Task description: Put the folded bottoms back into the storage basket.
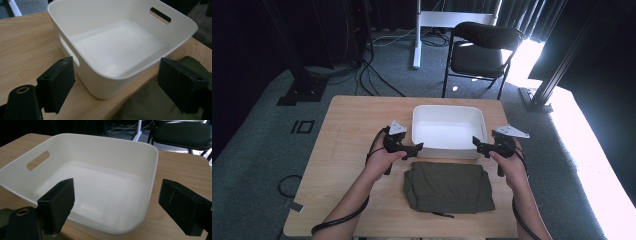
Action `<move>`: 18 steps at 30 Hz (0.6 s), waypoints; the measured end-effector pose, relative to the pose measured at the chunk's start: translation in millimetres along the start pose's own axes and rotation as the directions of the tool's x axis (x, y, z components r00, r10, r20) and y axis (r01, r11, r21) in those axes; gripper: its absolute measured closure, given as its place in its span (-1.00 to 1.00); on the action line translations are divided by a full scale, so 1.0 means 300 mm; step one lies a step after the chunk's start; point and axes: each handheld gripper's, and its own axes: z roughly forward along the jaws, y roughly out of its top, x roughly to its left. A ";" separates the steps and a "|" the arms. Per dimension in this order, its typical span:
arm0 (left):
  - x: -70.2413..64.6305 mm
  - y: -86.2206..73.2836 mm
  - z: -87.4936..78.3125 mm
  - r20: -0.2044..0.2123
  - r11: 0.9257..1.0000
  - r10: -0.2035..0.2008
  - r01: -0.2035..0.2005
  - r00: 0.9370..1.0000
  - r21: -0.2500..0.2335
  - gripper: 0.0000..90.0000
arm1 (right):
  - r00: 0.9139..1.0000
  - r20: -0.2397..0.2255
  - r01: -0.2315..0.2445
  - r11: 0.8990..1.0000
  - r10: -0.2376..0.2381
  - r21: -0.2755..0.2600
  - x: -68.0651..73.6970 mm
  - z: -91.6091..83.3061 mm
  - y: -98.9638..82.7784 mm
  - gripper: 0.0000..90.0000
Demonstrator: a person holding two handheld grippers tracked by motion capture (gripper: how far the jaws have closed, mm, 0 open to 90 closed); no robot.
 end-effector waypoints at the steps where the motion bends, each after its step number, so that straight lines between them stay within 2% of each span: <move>1: -0.004 -0.005 -0.003 0.002 1.000 0.001 -0.001 1.000 0.001 -0.64 | 1.000 -0.001 -0.004 1.000 0.004 -0.002 -0.001 -0.006 -0.003 -0.70; 3: -0.011 -0.014 -0.008 0.013 1.000 0.004 -0.004 1.000 0.003 -0.64 | 1.000 0.003 -0.009 1.000 0.009 -0.005 -0.003 -0.017 -0.010 -0.70; 6: -0.018 -0.033 -0.013 0.007 1.000 0.010 -0.010 1.000 0.006 -0.64 | 1.000 0.012 -0.019 1.000 0.020 -0.012 -0.005 -0.032 -0.024 -0.70; 13: -0.033 -0.074 -0.024 0.023 1.000 0.006 -0.007 1.000 0.018 -0.64 | 1.000 0.016 -0.002 1.000 0.002 -0.001 -0.002 -0.067 -0.080 -0.70; 18: -0.041 -0.104 -0.025 0.035 1.000 -0.001 0.000 0.999 0.025 -0.64 | 1.000 0.023 -0.009 1.000 0.009 -0.006 0.001 -0.091 -0.119 -0.70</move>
